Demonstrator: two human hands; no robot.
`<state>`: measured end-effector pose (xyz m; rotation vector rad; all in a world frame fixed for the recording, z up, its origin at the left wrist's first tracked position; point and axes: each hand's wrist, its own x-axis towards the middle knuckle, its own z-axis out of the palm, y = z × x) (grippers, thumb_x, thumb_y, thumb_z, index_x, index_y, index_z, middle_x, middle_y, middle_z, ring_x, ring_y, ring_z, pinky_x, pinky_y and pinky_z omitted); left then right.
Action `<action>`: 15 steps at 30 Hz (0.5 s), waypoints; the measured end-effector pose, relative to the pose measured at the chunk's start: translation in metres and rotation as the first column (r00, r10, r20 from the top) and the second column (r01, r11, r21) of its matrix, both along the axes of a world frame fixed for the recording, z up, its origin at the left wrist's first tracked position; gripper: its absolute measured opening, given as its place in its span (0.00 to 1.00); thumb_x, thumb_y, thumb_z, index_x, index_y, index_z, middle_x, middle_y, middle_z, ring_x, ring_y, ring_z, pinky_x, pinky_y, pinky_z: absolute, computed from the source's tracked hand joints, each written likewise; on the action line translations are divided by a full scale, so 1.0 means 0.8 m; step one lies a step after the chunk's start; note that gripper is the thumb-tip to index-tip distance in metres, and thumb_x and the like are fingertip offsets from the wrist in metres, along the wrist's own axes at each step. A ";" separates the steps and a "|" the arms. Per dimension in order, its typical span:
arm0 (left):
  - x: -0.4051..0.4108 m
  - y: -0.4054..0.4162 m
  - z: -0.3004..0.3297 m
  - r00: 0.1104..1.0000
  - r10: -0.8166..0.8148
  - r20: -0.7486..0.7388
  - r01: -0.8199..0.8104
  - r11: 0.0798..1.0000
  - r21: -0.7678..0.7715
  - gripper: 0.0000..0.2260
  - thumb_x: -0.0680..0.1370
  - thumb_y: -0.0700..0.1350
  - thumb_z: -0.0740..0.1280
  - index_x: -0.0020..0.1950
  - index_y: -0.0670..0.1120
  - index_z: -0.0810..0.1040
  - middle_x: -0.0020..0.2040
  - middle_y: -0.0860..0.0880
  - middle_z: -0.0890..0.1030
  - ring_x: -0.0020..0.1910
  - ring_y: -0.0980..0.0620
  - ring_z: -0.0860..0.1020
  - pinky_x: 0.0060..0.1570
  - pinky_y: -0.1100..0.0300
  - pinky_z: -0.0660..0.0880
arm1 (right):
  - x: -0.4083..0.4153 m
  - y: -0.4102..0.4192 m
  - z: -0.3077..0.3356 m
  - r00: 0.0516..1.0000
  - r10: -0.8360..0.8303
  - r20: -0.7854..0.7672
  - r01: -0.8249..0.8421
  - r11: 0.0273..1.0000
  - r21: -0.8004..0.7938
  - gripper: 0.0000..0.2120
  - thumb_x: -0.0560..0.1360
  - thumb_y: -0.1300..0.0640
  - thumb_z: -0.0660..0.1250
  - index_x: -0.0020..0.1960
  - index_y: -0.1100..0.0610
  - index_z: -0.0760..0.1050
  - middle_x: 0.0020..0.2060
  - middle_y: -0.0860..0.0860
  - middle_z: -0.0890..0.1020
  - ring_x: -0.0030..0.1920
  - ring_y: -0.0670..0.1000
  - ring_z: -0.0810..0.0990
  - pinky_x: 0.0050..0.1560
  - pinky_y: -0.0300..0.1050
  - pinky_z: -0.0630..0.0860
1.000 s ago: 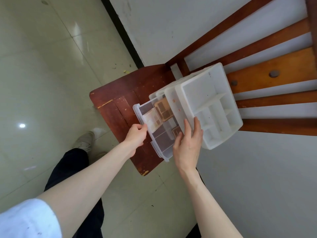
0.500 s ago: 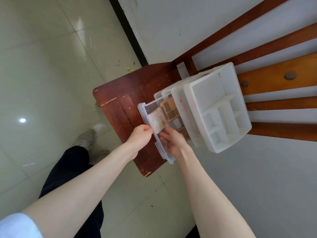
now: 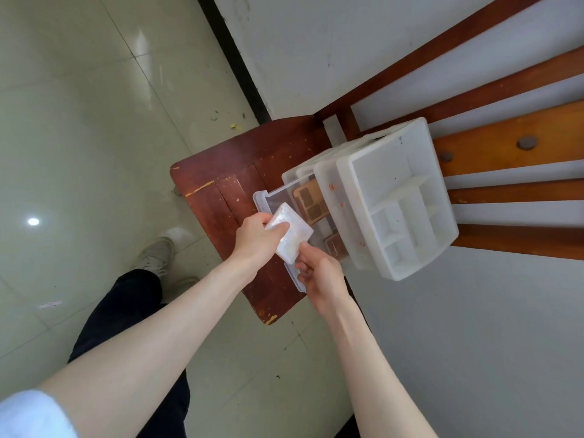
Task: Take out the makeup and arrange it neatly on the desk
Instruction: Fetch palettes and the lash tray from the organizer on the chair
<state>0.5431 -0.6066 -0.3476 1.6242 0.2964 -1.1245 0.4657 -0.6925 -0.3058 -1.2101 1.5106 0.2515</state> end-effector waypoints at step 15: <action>0.014 0.027 -0.012 0.994 0.063 0.094 -0.069 0.996 0.063 0.12 0.77 0.46 0.63 0.59 0.45 0.75 0.51 0.50 0.78 0.50 0.52 0.76 0.38 0.65 0.68 | 0.030 -0.031 -0.061 0.501 0.780 -0.376 -0.865 0.429 -0.261 0.27 0.81 0.45 0.40 0.77 0.53 0.45 0.77 0.51 0.46 0.76 0.50 0.45 0.73 0.45 0.46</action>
